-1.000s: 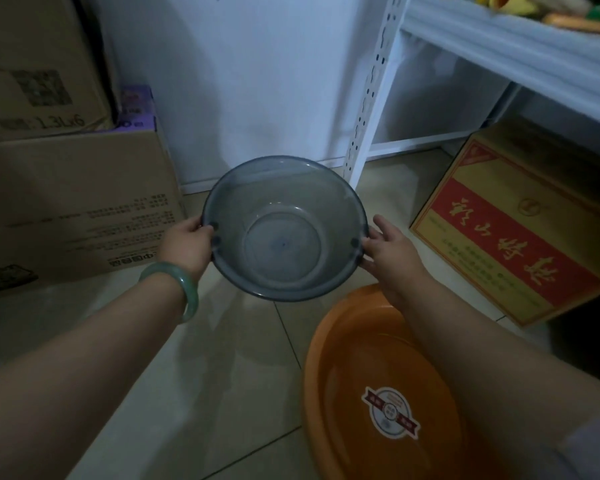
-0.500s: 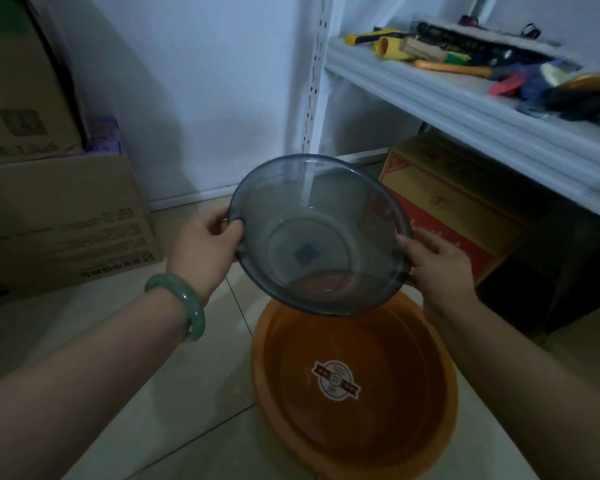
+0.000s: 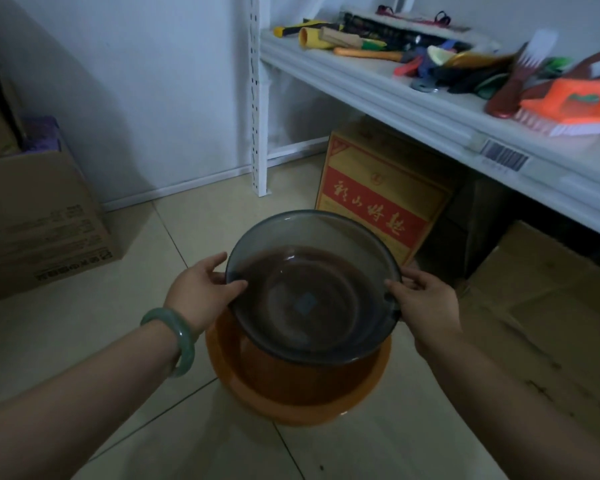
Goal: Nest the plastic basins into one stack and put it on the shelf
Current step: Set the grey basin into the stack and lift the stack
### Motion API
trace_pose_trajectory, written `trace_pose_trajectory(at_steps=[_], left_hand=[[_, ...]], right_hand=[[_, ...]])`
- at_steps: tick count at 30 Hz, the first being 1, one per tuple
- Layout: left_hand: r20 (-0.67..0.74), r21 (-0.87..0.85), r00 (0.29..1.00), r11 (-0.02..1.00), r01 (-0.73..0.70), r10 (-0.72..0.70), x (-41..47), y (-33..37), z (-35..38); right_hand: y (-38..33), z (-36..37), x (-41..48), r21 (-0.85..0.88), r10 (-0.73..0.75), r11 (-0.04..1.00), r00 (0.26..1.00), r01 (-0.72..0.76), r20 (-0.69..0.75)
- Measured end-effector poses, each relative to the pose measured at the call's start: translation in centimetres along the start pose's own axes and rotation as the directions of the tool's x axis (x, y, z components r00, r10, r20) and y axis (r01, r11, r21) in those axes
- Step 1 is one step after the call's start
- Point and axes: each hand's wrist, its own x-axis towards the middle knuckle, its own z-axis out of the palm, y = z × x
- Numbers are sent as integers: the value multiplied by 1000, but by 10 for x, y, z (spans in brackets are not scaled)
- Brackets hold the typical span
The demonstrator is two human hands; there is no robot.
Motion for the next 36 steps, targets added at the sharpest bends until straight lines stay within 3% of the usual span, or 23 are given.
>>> trace_pose_trajectory(at_steps=[9,15,19,24,28,36], left_hand=[[-14,371,998,927,-50,59,-6,-18,13],[44,487,993,866,-115,107,3,-40,15],[43,570,994,815,-104,96,10,-49,13],[8,548,996,833,-75,85,15,-52,14],[61,555,997,828,-81,56,15,-50,22],[46,539,996,838,-87,74,23,-55,26]], right_hand=[[31,6,-12,-279,-69,957,997,79,47],[38,11,-15,-475,-151,860,982,187,113],[40,15,-12,-583,-134,797,987,159,85],[51,23,-5,-612,-125,776,988,154,90],[59,28,-3,-613,-126,770,984,177,126],[66,36,0,-460,-139,864,976,203,170]])
